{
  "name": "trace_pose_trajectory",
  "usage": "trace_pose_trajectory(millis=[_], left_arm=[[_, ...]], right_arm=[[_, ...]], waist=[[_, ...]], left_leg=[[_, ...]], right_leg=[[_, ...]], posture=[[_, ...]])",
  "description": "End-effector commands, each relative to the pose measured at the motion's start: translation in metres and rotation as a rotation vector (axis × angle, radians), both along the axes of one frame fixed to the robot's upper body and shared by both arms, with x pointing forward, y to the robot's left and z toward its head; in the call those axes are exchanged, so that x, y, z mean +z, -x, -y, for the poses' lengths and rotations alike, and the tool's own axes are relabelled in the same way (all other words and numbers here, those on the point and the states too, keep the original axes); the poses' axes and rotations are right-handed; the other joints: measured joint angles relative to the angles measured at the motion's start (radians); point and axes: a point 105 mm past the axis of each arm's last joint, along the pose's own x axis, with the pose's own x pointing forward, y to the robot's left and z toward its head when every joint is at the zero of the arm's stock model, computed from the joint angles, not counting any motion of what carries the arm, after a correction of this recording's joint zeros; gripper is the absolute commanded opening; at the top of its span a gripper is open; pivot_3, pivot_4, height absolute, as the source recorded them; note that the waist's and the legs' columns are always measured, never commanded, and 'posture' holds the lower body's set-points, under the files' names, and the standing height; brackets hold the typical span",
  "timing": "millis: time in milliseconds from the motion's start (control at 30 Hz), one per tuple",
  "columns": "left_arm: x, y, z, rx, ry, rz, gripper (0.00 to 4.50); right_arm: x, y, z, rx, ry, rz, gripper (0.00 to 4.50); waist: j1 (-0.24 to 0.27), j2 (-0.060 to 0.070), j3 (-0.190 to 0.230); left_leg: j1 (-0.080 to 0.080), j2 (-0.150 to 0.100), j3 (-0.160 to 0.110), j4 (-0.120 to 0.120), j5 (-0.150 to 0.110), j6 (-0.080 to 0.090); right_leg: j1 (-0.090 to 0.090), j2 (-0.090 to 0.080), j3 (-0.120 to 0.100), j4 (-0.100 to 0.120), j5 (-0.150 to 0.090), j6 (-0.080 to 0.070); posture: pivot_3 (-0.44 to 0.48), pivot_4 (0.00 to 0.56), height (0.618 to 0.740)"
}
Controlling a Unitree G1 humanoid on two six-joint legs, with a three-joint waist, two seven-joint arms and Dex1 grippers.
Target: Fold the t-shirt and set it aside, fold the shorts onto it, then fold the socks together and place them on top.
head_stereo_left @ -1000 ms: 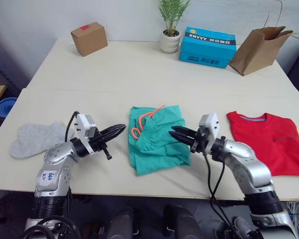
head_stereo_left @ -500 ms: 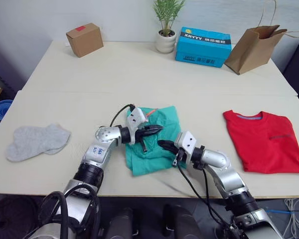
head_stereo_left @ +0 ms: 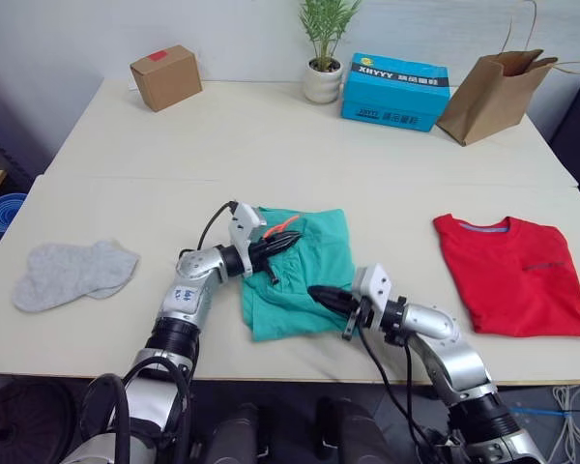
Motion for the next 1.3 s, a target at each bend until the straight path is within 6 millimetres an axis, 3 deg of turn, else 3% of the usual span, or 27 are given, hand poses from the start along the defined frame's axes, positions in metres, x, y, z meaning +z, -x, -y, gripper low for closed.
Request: trace_pose_trajectory(millis=[33, 233, 333, 433, 567, 667, 733, 833, 967, 1033, 1167, 1233, 1300], left_arm=[[0.023, 0.024, 0.001, -0.147, 0.082, 0.042, 0.00], [-0.013, 0.027, -0.014, -0.128, -0.099, -0.035, 0.00], [-0.021, 0.020, -0.018, -0.069, -0.110, -0.068, 0.00], [-0.047, 0.021, -0.025, -0.032, -0.171, -0.103, 0.00], [-0.032, 0.033, -0.021, -0.101, -0.082, -0.088, 0.00], [-0.008, 0.041, -0.023, -0.137, -0.020, -0.018, 0.00], [0.005, 0.046, -0.026, -0.147, -0.016, 0.031, 0.00], [0.026, 0.061, -0.034, -0.163, -0.038, 0.119, 0.61], [0.042, 0.085, -0.050, -0.143, -0.044, 0.167, 1.87], [0.044, 0.085, -0.059, -0.058, -0.045, 0.170, 2.52], [0.046, 0.084, -0.064, -0.005, -0.031, 0.164, 3.78], [0.043, 0.096, -0.067, -0.040, 0.041, 0.192, 4.43], [0.041, 0.109, -0.066, -0.131, 0.097, 0.144, 4.47]], right_arm=[[0.028, -0.023, 0.007, -0.072, -0.095, 0.033, 0.09], [0.008, -0.076, 0.007, -0.266, 0.001, 0.043, 0.09], [0.007, -0.088, 0.007, -0.313, 0.010, 0.056, 0.09], [0.019, -0.103, 0.017, -0.403, -0.086, 0.027, 0.09], [0.048, -0.094, 0.023, -0.331, -0.306, -0.094, 0.09], [0.066, -0.063, 0.022, -0.130, -0.305, -0.178, 0.69], [0.077, -0.049, 0.032, -0.091, -0.295, -0.206, 1.35], [0.084, -0.037, 0.057, -0.070, -0.268, -0.326, 2.42], [0.075, -0.030, 0.088, -0.082, -0.208, -0.556, 3.82], [0.071, -0.029, 0.094, -0.084, -0.203, -0.647, 4.50], [0.069, -0.031, 0.096, -0.096, -0.201, -0.699, 4.50], [0.041, -0.040, 0.080, -0.106, -0.107, -0.831, 4.50], [0.027, -0.044, 0.062, -0.080, -0.052, -0.909, 4.50]], waist=[[-0.001, 0.000, 0.000], [-0.012, 0.000, 0.000], [-0.021, 0.000, 0.000], [-0.024, 0.000, 0.000], [-0.023, 0.001, 0.000], [-0.022, 0.002, 0.001], [-0.021, 0.002, 0.001], [-0.021, 0.002, 0.001], [-0.024, 0.004, 0.002], [-0.024, 0.004, 0.002], [-0.019, 0.005, 0.003], [-0.020, 0.005, 0.003], [-0.029, 0.005, 0.003]], left_leg=[[0.000, 0.000, 0.000, 0.000, 0.000, 0.000], [0.000, -0.001, 0.000, 0.000, 0.001, 0.001], [-0.001, -0.001, 0.001, 0.000, 0.002, 0.003], [0.000, -0.002, 0.001, 0.000, 0.002, 0.004], [0.000, -0.001, 0.000, 0.000, 0.003, 0.003], [-0.001, -0.001, -0.001, 0.000, 0.002, 0.003], [-0.002, -0.001, -0.001, 0.000, 0.002, 0.004], [-0.002, -0.001, -0.001, -0.001, 0.001, 0.003], [-0.002, -0.001, -0.001, -0.002, -0.001, 0.001], [-0.002, -0.001, -0.001, -0.002, -0.001, 0.001], [-0.002, -0.001, -0.001, -0.002, -0.001, 0.002], [-0.002, -0.002, -0.001, -0.002, -0.001, 0.002], [-0.002, -0.002, 0.001, -0.002, -0.001, 0.002]], right_leg=[[0.000, 0.000, 0.000, 0.000, 0.000, 0.000], [0.000, 0.000, -0.001, 0.002, -0.001, -0.001], [0.000, 0.000, -0.001, 0.005, -0.001, -0.001], [0.000, 0.000, 0.000, 0.006, 0.000, -0.001], [0.000, -0.001, 0.000, 0.007, -0.001, -0.001], [-0.001, -0.002, 0.000, 0.007, -0.001, -0.001], [-0.001, -0.003, -0.001, 0.006, -0.001, -0.001], [-0.001, -0.003, -0.001, 0.004, -0.001, -0.001], [-0.001, -0.003, -0.001, -0.001, -0.001, -0.002], [-0.001, -0.003, -0.001, -0.001, -0.001, -0.002], [-0.001, -0.003, -0.001, -0.001, -0.001, -0.002], [-0.001, -0.003, -0.001, -0.001, -0.001, -0.002], [-0.002, -0.004, 0.000, -0.001, -0.001, -0.001]], posture=[[0.000, 0.150, 0.740], [0.000, 0.150, 0.740], [0.000, 0.150, 0.740], [0.000, 0.150, 0.740], [0.000, 0.150, 0.740], [0.000, 0.150, 0.740], [0.000, 0.150, 0.740], [0.000, 0.150, 0.740], [0.000, 0.150, 0.740], [0.000, 0.150, 0.740], [0.000, 0.150, 0.740], [0.000, 0.150, 0.740], [0.000, 0.150, 0.740]])
